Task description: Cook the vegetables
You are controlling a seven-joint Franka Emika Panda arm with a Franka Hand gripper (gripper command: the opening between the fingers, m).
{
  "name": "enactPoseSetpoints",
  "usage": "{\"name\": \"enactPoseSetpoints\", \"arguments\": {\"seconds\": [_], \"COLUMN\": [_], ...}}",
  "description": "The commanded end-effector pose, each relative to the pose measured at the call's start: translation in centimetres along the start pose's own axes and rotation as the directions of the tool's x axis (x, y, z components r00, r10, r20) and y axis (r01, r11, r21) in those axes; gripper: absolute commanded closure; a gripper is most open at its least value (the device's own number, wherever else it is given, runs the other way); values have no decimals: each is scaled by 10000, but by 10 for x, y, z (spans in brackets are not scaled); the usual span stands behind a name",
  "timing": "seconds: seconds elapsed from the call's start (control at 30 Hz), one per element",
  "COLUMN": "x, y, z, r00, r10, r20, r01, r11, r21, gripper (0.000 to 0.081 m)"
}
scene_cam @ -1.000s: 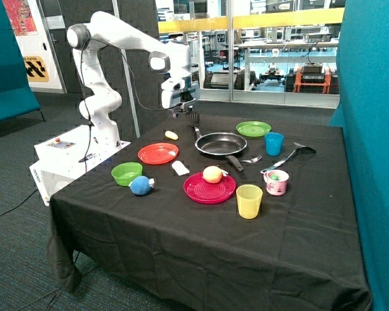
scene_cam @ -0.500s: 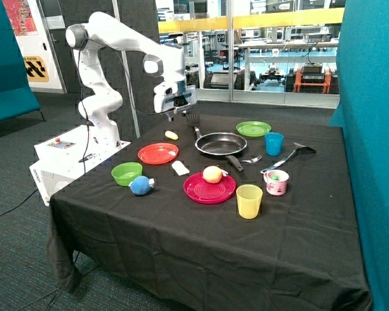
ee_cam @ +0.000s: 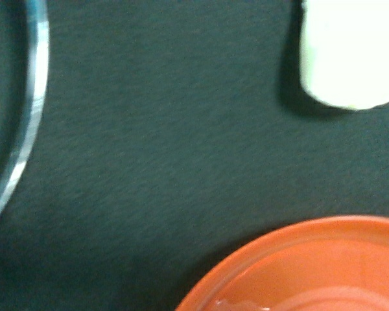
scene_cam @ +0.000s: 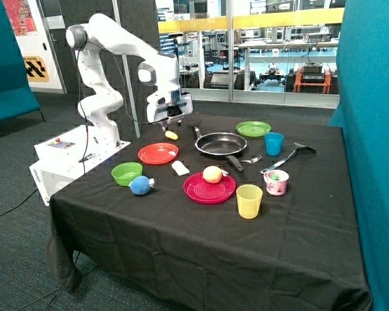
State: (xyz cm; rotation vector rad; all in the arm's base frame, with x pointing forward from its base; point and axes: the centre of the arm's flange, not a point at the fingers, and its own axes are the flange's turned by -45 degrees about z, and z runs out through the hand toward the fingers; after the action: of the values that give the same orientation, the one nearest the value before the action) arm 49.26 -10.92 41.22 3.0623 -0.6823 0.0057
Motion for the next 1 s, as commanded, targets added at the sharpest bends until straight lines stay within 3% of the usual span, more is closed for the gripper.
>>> {"name": "enactPoseSetpoints", "arguments": {"seconds": [0.0, 0.97], "x": [18, 54], "y": [33, 56], "z": [17, 85], "r00": [9999, 9997], "r10": [162, -238], "r20": [45, 44], "r01": [-162, 238], "r11": [9999, 9997], "r21": [33, 34], "gripper": [136, 59]}}
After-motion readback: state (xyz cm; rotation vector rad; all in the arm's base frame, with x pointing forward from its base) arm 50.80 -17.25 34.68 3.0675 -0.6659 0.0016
